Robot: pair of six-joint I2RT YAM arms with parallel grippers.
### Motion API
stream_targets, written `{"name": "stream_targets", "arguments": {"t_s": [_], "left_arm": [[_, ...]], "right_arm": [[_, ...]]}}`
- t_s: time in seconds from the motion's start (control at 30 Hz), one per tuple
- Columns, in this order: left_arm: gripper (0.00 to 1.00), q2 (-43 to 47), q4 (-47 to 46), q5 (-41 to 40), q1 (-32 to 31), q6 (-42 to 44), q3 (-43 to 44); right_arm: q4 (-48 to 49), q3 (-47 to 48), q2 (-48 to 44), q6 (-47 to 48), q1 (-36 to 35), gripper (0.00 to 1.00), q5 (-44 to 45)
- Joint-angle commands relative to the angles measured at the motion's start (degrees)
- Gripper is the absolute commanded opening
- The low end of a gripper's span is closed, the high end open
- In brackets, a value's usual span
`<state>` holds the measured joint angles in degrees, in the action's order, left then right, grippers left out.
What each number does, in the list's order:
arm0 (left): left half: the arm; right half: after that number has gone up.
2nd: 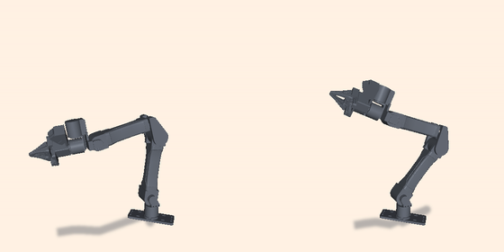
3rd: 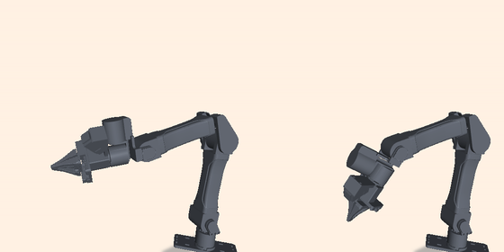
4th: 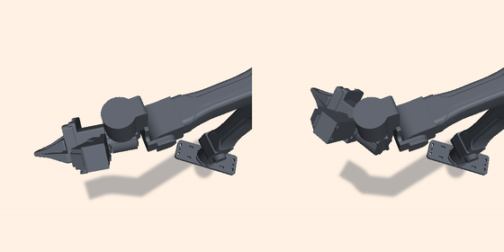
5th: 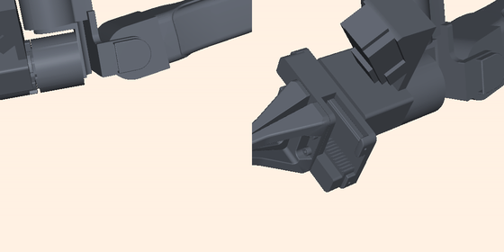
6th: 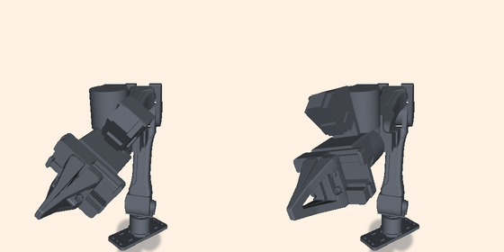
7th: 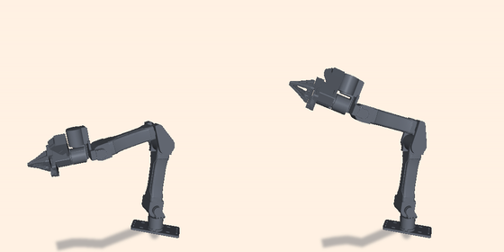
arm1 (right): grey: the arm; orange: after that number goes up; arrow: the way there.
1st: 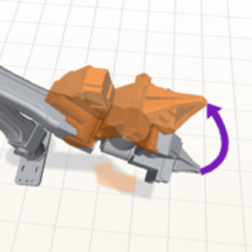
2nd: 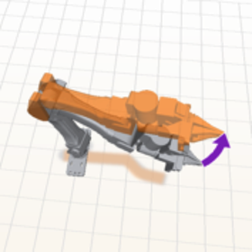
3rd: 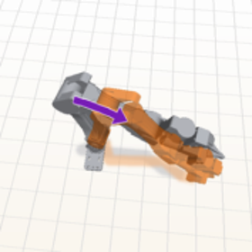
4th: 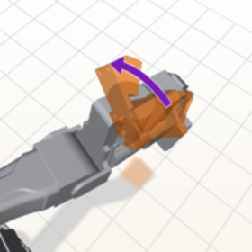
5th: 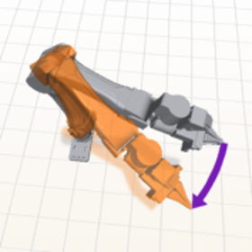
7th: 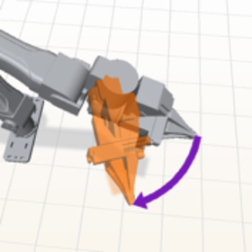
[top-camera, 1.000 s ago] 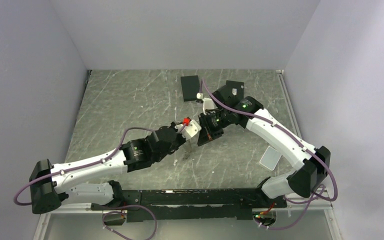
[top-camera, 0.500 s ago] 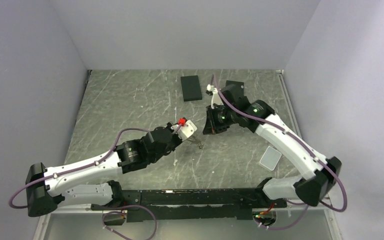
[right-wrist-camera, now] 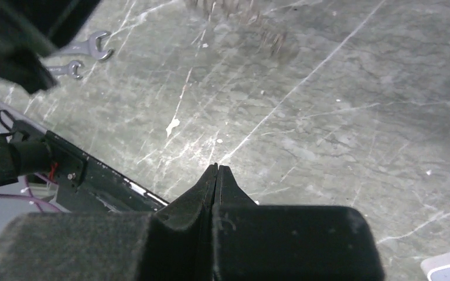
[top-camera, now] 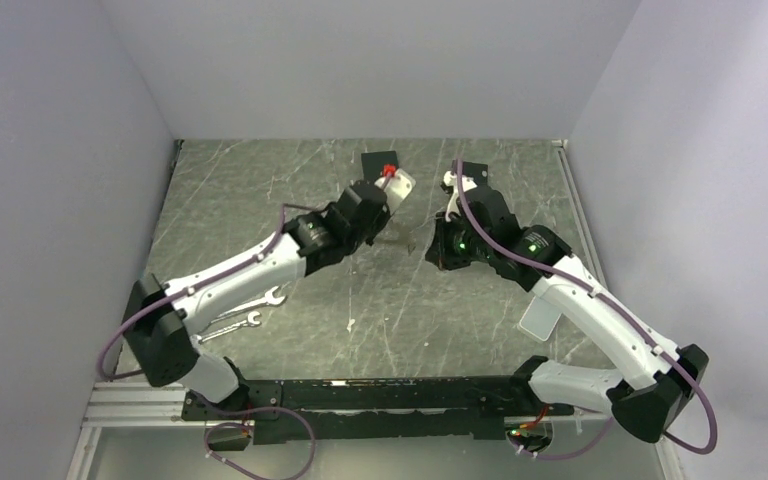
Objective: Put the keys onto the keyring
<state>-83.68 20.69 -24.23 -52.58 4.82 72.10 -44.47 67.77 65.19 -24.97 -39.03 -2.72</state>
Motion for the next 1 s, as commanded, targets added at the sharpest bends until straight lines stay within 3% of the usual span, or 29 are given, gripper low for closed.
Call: {"name": "stream_targets", "arguments": {"t_s": [0.0,0.17,0.4,0.53,0.8,0.83,0.87,0.97], "left_arm": [[0.00,-4.50,0.83,2.28,3.21,-2.00,9.51],[0.00,-5.87,-1.67,5.98,3.37,-2.53,8.74],[0.00,-4.57,-7.00,16.31,2.79,-14.11,-8.55],[0.00,-4.89,-5.23,15.59,0.11,-18.95,-13.28],[0.01,-3.29,-1.00,19.48,-1.56,-22.58,-13.83],[0.05,-3.33,-0.19,20.53,-1.57,-22.74,-13.45],[0.16,-3.41,0.94,22.21,-1.57,-23.53,-12.87],[0.91,-2.49,3.74,25.85,-1.62,-25.73,-11.61]], "right_arm": [[2.67,-0.79,-4.17,-0.58,0.22,0.00,5.16],[3.07,-2.91,-7.49,0.41,0.21,0.00,7.94],[3.93,-5.61,-8.14,1.56,0.26,0.00,8.86],[4.04,-4.96,-6.51,2.19,0.27,0.00,8.39],[5.32,-4.63,-4.78,1.63,0.31,0.00,7.18],[5.21,-4.54,-4.72,1.48,0.29,0.00,7.15],[5.00,-4.43,-4.72,1.42,0.28,0.00,7.10],[4.24,-4.01,-5.08,1.57,0.28,0.00,7.51]]}}
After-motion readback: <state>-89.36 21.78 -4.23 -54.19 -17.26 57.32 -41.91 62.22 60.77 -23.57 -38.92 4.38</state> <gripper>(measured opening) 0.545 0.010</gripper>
